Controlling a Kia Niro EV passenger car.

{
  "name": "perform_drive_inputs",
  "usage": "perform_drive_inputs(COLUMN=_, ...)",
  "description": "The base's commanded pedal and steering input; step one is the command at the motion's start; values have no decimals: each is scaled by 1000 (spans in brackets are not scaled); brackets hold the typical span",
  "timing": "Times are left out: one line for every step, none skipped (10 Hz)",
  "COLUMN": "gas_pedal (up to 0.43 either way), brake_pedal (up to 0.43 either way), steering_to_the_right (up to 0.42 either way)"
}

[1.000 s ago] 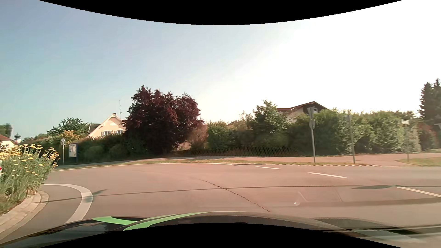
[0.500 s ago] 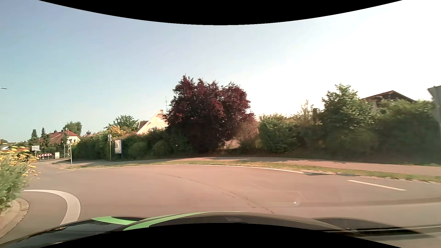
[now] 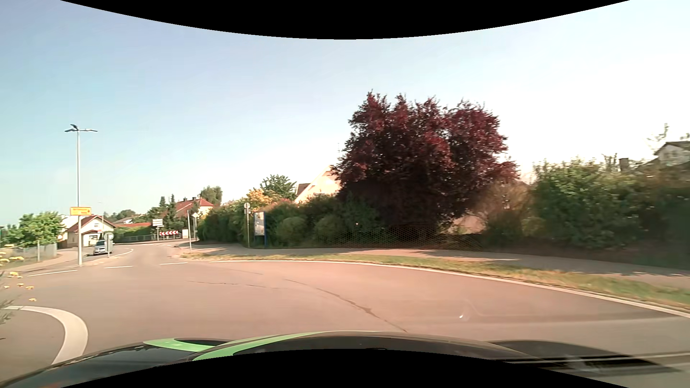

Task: Follow the waypoints while adhering to traffic rules and regulations

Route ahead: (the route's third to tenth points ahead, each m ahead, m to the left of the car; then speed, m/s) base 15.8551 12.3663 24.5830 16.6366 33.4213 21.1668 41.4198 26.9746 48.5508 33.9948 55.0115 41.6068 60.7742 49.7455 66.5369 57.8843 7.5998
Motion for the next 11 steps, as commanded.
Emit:
perform_drive_inputs(gas_pedal=110, brake_pedal=0, steering_to_the_right=-314)
perform_drive_inputs(gas_pedal=110, brake_pedal=0, steering_to_the_right=-314)
perform_drive_inputs(gas_pedal=87, brake_pedal=0, steering_to_the_right=-314)
perform_drive_inputs(gas_pedal=87, brake_pedal=0, steering_to_the_right=-313)
perform_drive_inputs(gas_pedal=87, brake_pedal=0, steering_to_the_right=-310)
perform_drive_inputs(gas_pedal=87, brake_pedal=0, steering_to_the_right=-305)
perform_drive_inputs(gas_pedal=87, brake_pedal=0, steering_to_the_right=-296)
perform_drive_inputs(gas_pedal=79, brake_pedal=0, steering_to_the_right=-282)
perform_drive_inputs(gas_pedal=79, brake_pedal=0, steering_to_the_right=-263)
perform_drive_inputs(gas_pedal=79, brake_pedal=0, steering_to_the_right=-250)
perform_drive_inputs(gas_pedal=79, brake_pedal=0, steering_to_the_right=-230)
